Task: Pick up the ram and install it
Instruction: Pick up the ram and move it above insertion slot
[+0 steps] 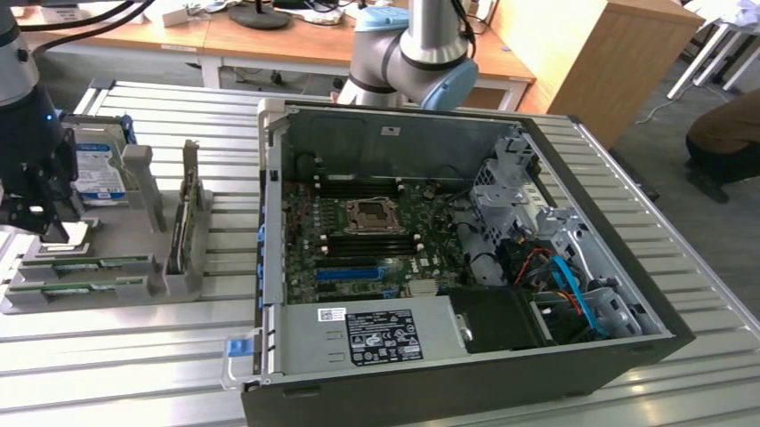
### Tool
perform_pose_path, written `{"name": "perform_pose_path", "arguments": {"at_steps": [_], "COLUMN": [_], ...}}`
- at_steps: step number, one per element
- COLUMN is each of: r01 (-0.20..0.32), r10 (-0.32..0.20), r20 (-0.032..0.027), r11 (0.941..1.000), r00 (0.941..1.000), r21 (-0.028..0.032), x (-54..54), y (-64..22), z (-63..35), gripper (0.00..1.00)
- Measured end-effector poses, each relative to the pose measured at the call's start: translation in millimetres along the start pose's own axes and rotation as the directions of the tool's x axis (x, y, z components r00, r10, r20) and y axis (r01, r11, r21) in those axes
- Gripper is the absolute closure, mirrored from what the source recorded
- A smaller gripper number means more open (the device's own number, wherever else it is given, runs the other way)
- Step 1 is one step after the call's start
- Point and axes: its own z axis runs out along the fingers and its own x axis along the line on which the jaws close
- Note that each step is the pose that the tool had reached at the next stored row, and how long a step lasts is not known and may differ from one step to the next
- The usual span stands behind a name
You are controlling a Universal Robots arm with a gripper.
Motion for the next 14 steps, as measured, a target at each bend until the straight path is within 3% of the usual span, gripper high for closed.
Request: {"name": "perform_pose_path", "arguments": {"at_steps": [8,14], "r01": [0.001,0.002], "r10": [-0.001,-0.002], "r20": [-0.0001,-0.0001], "r11": [1.0,1.0], "r00": [1.0,1.0], "r21": [-0.0001,-0.0001], "x": [12.3,15.7], "y": [0.6,0.9], "z": [-0.3,-0.4], "gripper": [0.64,0.64]}}
